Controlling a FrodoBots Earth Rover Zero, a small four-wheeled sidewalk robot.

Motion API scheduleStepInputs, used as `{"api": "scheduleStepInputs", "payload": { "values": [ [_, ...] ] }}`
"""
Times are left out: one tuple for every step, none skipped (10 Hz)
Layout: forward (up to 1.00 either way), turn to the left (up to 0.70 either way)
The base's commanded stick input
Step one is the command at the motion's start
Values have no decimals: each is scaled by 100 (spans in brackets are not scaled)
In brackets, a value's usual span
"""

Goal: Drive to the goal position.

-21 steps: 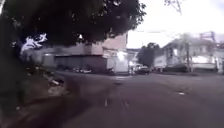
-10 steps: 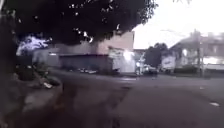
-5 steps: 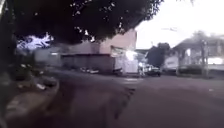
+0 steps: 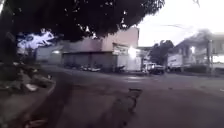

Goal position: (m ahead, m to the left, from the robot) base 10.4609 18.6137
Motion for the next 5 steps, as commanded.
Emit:
{"api": "scheduleStepInputs", "payload": {
  "values": [
    [70,0],
    [70,0],
    [70,0],
    [70,0],
    [70,0]
  ]
}}
